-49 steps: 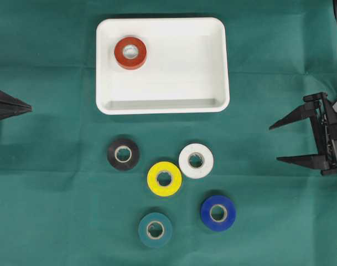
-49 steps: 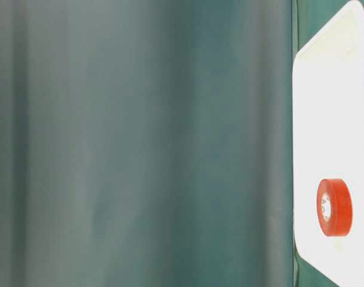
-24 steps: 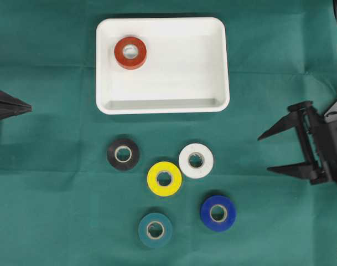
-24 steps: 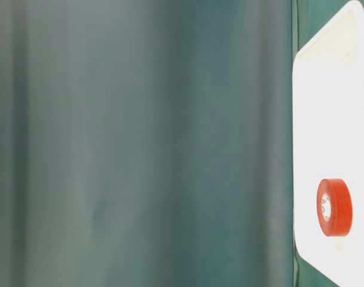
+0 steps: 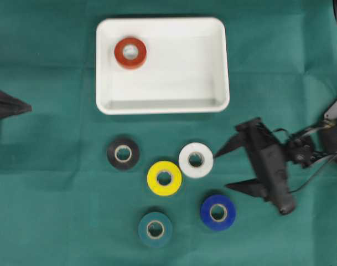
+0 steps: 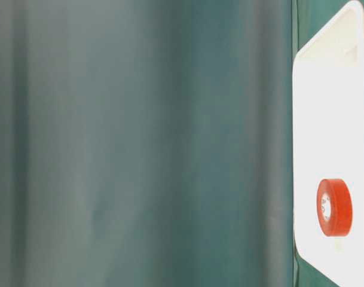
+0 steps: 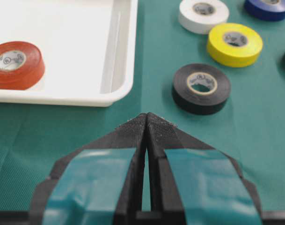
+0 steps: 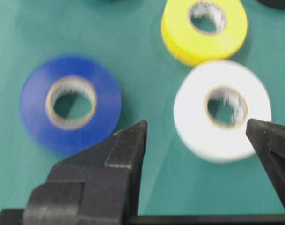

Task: Put the tape into the white case with the right arm.
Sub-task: 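Reach the right gripper down onto the yellow tape roll and grasp it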

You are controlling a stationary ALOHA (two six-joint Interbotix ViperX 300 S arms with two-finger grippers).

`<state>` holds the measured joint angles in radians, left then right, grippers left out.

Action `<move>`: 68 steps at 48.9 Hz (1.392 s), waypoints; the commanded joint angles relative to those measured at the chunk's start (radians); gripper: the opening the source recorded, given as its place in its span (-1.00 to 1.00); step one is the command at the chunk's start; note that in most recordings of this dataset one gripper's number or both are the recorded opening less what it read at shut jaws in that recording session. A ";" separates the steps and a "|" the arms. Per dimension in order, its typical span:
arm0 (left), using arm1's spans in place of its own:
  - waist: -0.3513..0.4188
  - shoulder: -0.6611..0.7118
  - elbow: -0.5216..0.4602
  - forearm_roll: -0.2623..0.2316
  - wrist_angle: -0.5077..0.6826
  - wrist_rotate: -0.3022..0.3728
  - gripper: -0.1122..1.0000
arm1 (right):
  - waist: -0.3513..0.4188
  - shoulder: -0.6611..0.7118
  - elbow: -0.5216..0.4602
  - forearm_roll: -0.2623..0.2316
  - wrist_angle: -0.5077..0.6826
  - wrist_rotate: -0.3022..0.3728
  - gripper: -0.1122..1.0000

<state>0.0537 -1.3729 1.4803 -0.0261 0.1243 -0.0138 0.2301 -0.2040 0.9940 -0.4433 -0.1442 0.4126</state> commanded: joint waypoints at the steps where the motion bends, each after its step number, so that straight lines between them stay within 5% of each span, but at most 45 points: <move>1: 0.002 0.008 -0.011 0.000 -0.008 0.000 -0.79 | 0.003 0.063 -0.084 -0.003 -0.008 -0.002 0.21; 27: 0.002 0.008 -0.009 0.000 -0.009 0.000 -0.79 | 0.015 0.328 -0.354 -0.003 -0.003 0.000 0.22; 68: 0.002 0.008 -0.009 0.000 -0.009 0.000 -0.79 | 0.020 0.448 -0.400 -0.003 0.023 0.005 0.21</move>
<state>0.0537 -1.3729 1.4818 -0.0245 0.1243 -0.0138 0.2485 0.2546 0.6151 -0.4464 -0.1181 0.4157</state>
